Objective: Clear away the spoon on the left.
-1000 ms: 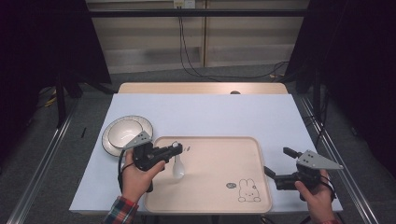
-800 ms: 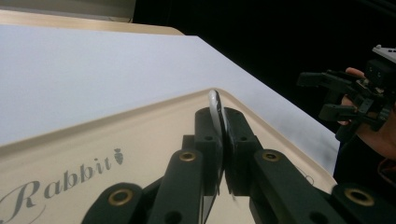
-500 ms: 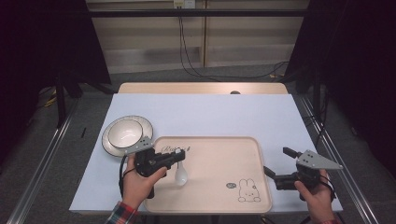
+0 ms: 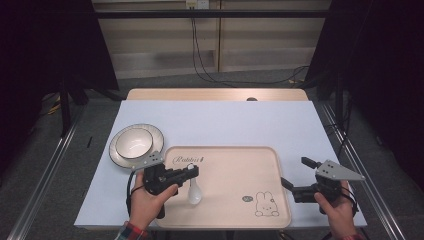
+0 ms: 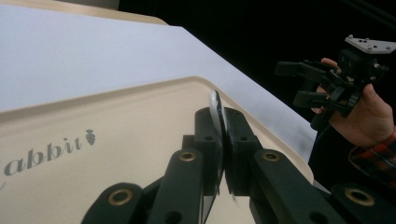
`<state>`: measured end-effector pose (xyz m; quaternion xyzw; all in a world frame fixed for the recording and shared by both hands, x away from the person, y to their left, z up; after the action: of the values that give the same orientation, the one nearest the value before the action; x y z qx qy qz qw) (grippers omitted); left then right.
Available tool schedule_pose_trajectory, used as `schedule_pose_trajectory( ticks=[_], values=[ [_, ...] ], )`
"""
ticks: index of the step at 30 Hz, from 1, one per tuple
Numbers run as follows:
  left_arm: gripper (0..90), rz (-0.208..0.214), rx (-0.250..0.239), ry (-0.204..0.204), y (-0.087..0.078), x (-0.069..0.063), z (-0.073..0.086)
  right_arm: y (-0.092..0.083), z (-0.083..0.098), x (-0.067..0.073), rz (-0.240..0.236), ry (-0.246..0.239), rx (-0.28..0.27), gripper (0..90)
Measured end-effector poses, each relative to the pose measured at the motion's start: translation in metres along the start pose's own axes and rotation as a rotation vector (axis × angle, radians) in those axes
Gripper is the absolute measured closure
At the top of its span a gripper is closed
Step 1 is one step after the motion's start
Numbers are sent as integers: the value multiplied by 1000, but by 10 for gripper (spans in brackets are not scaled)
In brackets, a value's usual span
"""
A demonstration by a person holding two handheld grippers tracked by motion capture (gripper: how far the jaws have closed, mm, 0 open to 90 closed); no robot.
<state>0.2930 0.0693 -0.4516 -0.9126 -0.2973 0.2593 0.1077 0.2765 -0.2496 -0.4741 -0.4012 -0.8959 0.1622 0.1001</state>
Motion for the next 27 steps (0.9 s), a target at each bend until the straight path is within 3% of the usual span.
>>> schedule_pose_trajectory(
  ticks=[17,27],
  values=[
    [854,30,44,-35,7,3,14,0,1,0,-7,-3,2,9],
    [825,-3,36,-9,10,15,14,1,1,1,-13,-2,7,9]
  ],
)
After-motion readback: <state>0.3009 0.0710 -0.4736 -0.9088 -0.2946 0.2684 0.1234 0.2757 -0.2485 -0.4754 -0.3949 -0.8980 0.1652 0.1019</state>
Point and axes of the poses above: each handheld gripper's, and its own axes: y roughly forward along the jaws, z roughly out of its underside, x roughly to its left, the point moved 9 cm from there along y, roughly forward along the jaws, and after that the axes turned 8 degrees about -z, right-handed, at the moved point
